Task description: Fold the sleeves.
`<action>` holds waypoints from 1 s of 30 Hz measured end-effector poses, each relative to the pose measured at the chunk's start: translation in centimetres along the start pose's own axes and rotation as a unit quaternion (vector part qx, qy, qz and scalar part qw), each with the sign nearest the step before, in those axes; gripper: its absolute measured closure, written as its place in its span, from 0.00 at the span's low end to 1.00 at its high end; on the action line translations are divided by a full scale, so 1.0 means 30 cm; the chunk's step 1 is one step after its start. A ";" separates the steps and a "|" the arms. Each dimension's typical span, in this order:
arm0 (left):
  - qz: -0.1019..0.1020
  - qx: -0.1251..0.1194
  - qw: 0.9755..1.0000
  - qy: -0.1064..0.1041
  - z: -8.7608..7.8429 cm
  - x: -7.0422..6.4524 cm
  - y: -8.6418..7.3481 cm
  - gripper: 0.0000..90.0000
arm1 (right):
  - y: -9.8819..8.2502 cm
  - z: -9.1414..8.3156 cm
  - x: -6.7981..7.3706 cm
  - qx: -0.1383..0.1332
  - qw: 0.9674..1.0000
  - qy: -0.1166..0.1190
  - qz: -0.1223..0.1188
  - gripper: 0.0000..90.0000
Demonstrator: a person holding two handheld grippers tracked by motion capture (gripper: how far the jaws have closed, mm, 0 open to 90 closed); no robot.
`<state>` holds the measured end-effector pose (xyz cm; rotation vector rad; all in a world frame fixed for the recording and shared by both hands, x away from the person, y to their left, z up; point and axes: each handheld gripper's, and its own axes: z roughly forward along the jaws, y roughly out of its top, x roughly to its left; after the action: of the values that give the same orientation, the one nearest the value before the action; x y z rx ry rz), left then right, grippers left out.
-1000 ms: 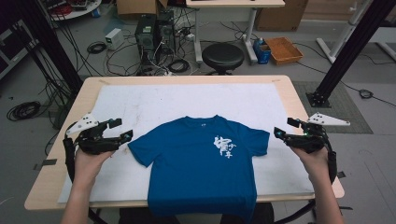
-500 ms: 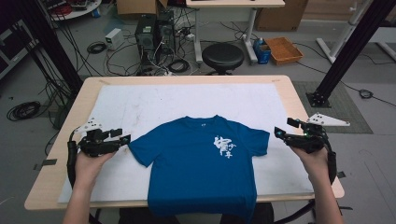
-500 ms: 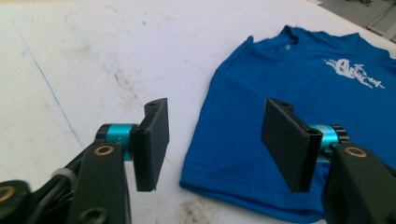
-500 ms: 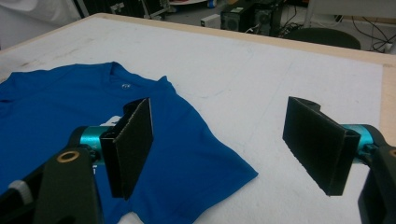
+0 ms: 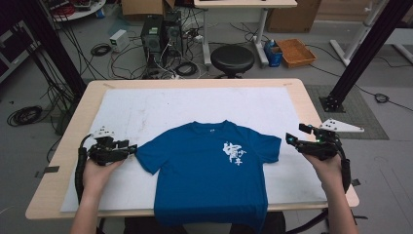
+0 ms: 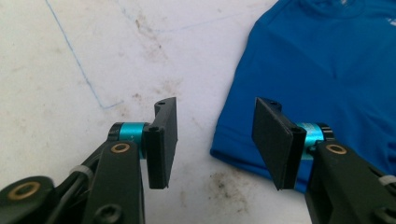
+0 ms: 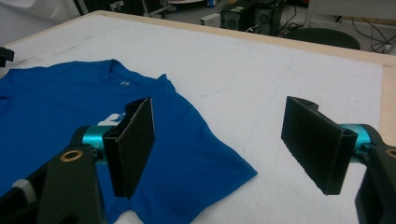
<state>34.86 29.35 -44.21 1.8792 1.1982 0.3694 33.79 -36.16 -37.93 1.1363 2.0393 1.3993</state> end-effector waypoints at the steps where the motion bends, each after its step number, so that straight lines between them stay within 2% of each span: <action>1: -0.002 0.004 1.000 0.004 0.000 0.002 0.000 0.56 | 0.000 0.000 0.000 0.000 1.000 -0.001 0.000 0.28; 4: -0.008 0.004 1.000 0.008 0.000 0.002 0.000 0.61 | -0.001 0.001 0.000 0.000 1.000 -0.002 0.000 0.28; 8: -0.011 0.009 1.000 0.001 0.005 -0.002 0.000 0.66 | -0.002 0.002 -0.001 0.000 1.000 -0.004 -0.001 0.28; 14: -0.018 0.025 1.000 0.008 0.016 -0.004 -0.001 0.66 | -0.002 0.003 0.002 0.001 1.000 -0.003 -0.003 0.28; 20: -0.010 0.036 0.999 0.014 0.022 -0.010 -0.002 0.74 | -0.003 0.004 0.000 0.001 1.000 -0.006 -0.005 0.29; 24: -0.013 0.036 0.999 0.016 0.022 -0.011 -0.003 0.81 | -0.003 0.004 0.000 0.002 1.000 -0.008 -0.008 0.29; 28: -0.005 0.039 0.999 0.019 0.026 -0.021 -0.001 0.81 | -0.003 0.003 0.000 0.002 1.000 -0.008 -0.007 0.29; 30: -0.007 0.038 0.999 0.020 0.027 -0.023 -0.001 0.80 | -0.003 0.002 0.000 0.003 1.000 -0.009 -0.007 0.29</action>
<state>35.00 28.37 -44.59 1.9348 1.2673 0.3599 33.80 -36.14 -38.05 1.1301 2.0361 1.3725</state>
